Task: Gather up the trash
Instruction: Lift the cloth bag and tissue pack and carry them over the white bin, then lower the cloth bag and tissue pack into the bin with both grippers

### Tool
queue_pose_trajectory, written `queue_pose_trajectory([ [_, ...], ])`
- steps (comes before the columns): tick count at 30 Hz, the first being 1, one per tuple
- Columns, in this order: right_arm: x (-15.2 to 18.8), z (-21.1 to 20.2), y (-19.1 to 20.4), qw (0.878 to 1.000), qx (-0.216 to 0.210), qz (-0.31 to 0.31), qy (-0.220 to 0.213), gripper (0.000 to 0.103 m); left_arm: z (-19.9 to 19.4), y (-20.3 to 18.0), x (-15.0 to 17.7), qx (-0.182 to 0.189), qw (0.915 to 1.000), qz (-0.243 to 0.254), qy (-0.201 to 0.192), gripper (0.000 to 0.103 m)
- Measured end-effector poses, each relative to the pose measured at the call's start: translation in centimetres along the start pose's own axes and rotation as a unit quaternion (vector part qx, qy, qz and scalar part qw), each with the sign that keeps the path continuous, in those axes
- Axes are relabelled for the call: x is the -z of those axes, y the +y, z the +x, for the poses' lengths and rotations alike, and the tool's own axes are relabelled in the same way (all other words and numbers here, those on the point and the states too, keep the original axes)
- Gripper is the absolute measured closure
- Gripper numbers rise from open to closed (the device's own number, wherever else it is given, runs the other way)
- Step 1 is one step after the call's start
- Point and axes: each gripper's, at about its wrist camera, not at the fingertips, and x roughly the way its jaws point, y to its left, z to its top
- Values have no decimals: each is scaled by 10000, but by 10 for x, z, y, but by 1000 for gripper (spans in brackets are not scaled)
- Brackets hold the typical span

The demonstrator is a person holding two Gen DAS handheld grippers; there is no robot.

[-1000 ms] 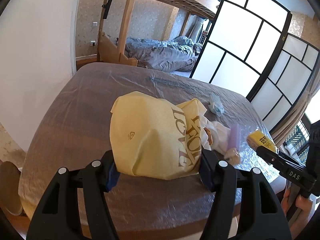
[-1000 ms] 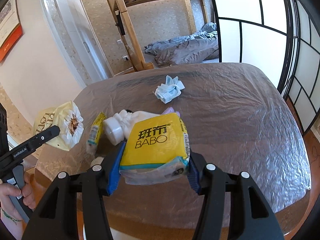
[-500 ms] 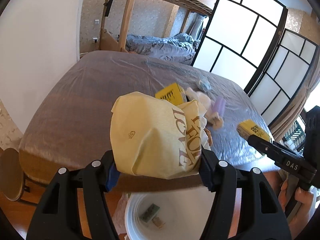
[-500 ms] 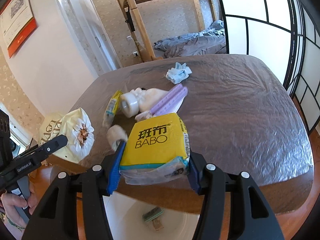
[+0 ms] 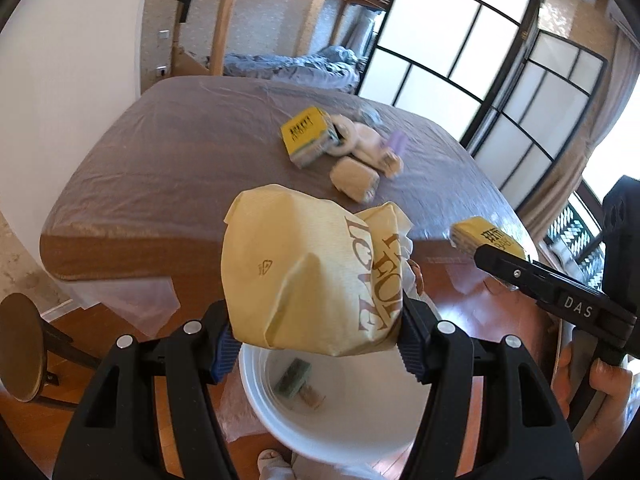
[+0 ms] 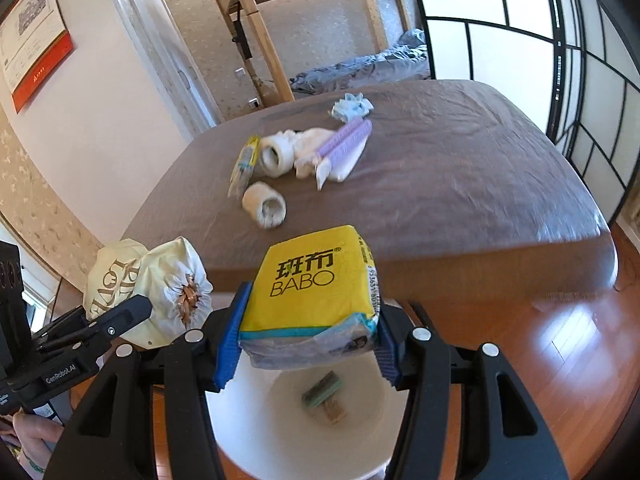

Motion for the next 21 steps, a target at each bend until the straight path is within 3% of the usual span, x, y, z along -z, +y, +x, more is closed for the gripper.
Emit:
queue_pose_trajectory([
  [9,43,-3,8,9993,158,99,319,49,3,-3,35,-2,9992,133,378,38],
  [21,62,12,-6,9974,-57,152,703,49,23,-15,57,-153,9978,-37,646,38],
])
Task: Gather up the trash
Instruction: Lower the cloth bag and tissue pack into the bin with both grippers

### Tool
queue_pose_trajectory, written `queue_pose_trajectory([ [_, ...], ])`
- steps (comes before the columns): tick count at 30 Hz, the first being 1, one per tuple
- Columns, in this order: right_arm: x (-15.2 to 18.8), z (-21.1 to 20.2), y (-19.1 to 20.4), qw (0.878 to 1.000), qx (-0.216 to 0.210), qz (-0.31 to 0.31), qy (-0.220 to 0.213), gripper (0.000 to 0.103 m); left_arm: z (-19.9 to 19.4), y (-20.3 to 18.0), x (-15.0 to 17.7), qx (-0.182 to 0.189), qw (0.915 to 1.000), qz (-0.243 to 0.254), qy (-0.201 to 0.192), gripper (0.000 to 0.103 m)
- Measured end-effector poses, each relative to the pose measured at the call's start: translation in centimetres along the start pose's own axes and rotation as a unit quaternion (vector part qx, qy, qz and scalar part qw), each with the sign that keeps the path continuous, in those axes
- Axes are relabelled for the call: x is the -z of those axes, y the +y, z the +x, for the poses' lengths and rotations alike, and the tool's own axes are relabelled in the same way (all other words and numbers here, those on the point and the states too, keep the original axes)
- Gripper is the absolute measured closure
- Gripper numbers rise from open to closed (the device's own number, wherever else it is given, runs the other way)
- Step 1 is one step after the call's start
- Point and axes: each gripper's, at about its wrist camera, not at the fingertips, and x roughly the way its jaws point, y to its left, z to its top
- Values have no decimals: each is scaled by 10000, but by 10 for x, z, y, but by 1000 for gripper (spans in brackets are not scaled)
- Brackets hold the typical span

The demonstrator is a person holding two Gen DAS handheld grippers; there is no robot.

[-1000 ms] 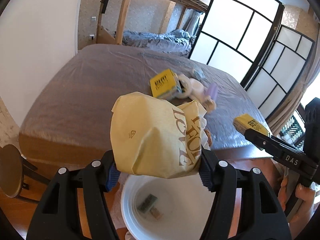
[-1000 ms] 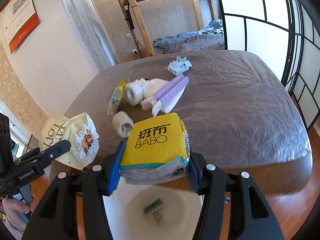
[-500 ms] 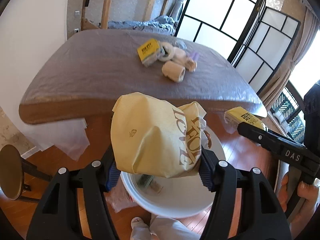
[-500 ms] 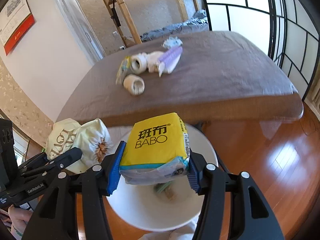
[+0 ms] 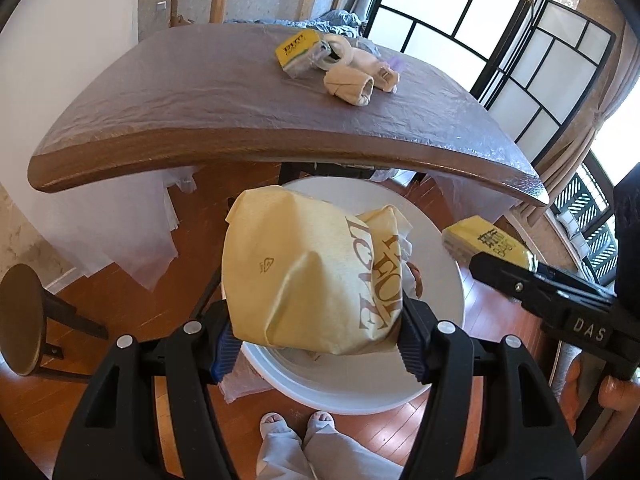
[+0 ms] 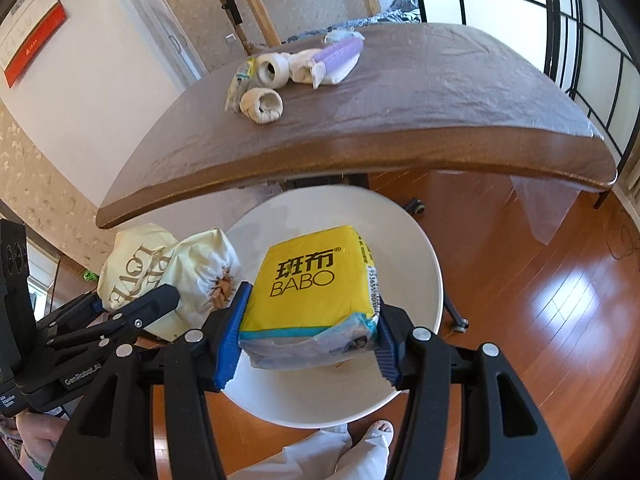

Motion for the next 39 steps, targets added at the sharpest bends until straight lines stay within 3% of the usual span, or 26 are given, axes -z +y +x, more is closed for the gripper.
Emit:
queue_pose_trajectory([
  [39,6,32,-23,9996,46,77,261,49,37,-13,15,-312,9986,169,401,38],
])
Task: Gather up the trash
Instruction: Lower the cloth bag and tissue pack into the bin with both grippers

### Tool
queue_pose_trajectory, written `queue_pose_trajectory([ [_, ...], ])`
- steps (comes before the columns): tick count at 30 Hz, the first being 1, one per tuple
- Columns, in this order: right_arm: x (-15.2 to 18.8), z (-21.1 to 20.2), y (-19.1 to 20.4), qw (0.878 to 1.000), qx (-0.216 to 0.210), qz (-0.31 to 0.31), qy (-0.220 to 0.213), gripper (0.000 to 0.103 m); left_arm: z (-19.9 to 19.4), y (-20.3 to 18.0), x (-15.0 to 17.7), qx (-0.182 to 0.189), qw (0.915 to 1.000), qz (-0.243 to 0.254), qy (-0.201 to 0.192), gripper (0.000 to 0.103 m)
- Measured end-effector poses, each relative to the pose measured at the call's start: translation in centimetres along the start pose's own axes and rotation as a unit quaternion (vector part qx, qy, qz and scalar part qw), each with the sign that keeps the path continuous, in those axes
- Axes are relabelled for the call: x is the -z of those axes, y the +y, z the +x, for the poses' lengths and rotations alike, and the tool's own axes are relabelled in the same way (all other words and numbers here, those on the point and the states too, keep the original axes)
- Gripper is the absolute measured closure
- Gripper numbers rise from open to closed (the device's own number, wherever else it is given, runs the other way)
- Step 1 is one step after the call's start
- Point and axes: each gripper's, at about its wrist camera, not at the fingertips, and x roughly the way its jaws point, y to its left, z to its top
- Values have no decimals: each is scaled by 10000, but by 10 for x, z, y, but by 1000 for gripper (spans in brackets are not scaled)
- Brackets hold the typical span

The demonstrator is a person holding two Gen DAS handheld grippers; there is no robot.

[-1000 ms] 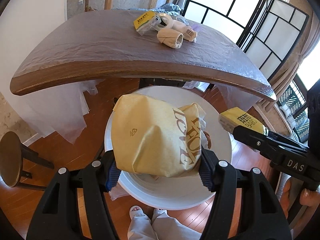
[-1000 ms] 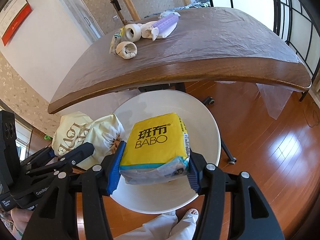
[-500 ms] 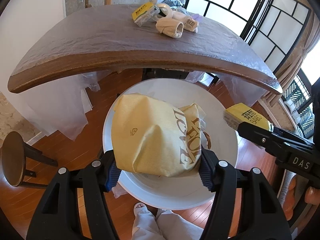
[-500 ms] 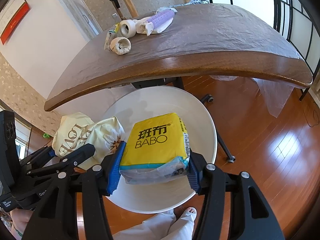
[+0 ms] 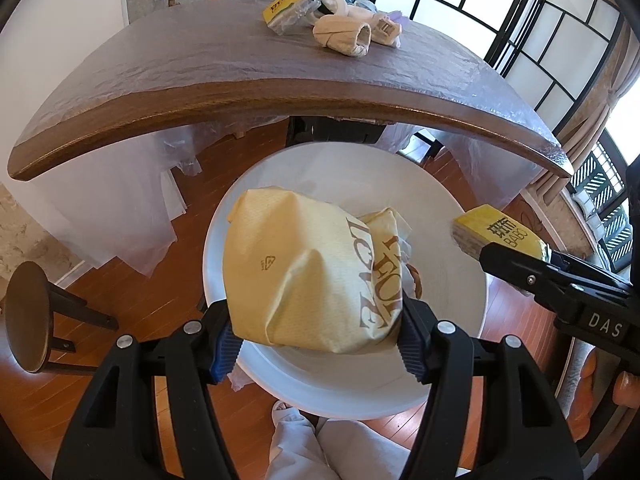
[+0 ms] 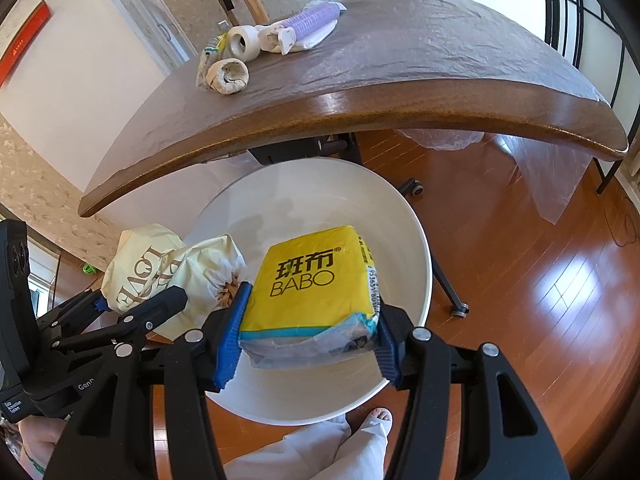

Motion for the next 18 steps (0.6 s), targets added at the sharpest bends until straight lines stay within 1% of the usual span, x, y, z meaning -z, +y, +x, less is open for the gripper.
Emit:
queue_pose_trajectory([
  [18,0,5,-2,10000,3,-6,85,49,12,2,2,-59,9999,1,133,38],
])
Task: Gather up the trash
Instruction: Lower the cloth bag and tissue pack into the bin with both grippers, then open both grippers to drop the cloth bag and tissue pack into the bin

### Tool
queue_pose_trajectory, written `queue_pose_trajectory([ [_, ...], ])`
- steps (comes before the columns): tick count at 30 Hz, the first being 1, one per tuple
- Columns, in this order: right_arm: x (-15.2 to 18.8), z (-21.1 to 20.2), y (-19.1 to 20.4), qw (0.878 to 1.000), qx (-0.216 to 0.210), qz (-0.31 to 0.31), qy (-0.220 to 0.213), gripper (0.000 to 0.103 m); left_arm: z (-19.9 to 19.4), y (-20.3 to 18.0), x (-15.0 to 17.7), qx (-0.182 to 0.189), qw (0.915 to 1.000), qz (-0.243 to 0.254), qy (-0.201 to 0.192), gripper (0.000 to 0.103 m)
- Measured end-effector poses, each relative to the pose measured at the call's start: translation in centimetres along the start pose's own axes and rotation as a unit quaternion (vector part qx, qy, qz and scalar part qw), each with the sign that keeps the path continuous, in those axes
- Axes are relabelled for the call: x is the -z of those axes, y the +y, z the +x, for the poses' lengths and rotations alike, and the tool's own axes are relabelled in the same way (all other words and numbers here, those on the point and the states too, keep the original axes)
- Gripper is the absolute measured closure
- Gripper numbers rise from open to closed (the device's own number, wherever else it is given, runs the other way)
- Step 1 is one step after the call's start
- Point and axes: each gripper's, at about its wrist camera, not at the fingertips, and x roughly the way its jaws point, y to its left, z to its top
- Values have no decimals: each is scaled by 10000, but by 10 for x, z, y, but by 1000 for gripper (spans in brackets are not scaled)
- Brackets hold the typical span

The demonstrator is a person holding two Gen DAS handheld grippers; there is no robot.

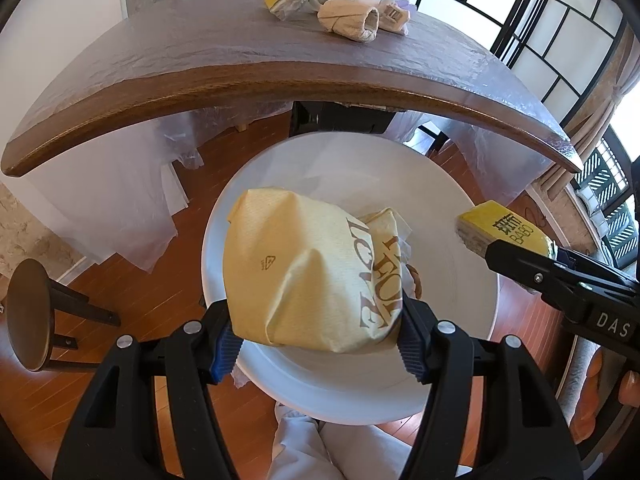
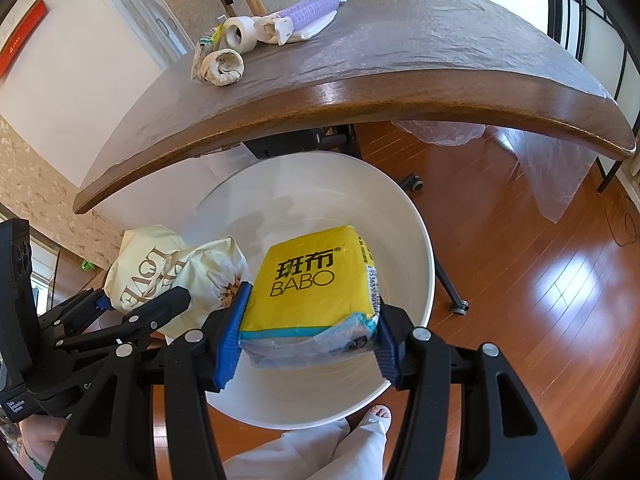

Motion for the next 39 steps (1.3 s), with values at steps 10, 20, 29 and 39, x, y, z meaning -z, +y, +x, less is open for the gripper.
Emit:
queue_pose_trajectory([
  [10,0,2,-1,10000,-5,1,23,49,5,1,-2,-24,10000,25,49,38],
  [20,-1,2,-2,10000,-8,-9,35,49,8,0,-3,-51,9999,61,68,38],
  [29,-3,3,-1,10000,22,-28,49,46,9,1,-3,-17,10000,58,72,38],
  [39,-7,-8,-3,9998,48,55,-176,30,8,2,-7,-7,9999,116,70,26],
])
